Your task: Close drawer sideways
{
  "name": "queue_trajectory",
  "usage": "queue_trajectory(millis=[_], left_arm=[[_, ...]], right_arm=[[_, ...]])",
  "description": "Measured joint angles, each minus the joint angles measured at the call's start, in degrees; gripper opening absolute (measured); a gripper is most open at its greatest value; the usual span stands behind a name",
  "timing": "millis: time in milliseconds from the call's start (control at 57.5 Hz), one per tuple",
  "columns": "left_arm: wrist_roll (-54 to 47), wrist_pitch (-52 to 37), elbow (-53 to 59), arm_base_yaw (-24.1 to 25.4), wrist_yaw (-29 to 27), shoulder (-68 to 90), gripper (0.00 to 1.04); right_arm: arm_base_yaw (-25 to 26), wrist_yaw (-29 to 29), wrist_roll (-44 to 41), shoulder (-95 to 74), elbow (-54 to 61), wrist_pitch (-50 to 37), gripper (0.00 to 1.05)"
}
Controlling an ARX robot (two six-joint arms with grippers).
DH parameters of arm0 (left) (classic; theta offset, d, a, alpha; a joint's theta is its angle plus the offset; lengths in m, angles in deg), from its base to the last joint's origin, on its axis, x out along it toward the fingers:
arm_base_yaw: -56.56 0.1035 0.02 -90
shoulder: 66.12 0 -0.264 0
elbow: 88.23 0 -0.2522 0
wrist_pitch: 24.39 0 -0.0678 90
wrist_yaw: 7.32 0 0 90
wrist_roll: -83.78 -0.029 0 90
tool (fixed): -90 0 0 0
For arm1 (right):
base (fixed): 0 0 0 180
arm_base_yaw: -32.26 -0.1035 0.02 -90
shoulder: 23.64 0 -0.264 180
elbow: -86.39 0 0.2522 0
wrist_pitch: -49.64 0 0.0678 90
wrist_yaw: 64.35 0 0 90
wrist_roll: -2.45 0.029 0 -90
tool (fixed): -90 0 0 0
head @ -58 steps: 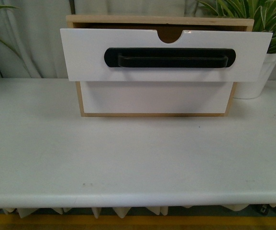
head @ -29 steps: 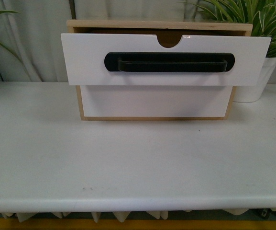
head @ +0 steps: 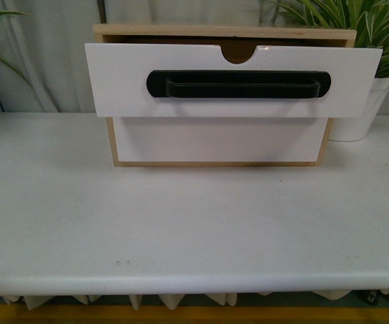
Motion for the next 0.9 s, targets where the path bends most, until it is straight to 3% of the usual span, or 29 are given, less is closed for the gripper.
queue_trajectory(millis=[122, 243, 383, 574, 904], left_arm=[[-15.82, -12.79, 0.00, -0.13, 2.38, 9.84, 0.98], [-31.39, -29.44, -0.55, 0.00, 11.15, 23.28, 0.98], [-44.39, -40.39, -4.04, 0.24, 20.41, 36.68, 0.98], [-55.49, -38.97, -14.03, -0.35, 30.10, 50.82, 0.98], [-62.53, -32.87, -27.34, -5.84, 32.59, 62.42, 0.98]], right_arm=[[3.32, 4.90, -5.77, -9.60, -4.66, -4.83, 0.95], [5.35, 8.13, -13.29, -17.94, -10.47, -5.95, 0.95], [5.86, 10.51, -24.00, -27.17, -18.18, -5.49, 0.95], [5.70, 14.64, -35.23, -40.94, -33.27, -1.29, 0.95], [2.27, 16.06, -42.10, -57.57, -52.06, 6.40, 0.95]])
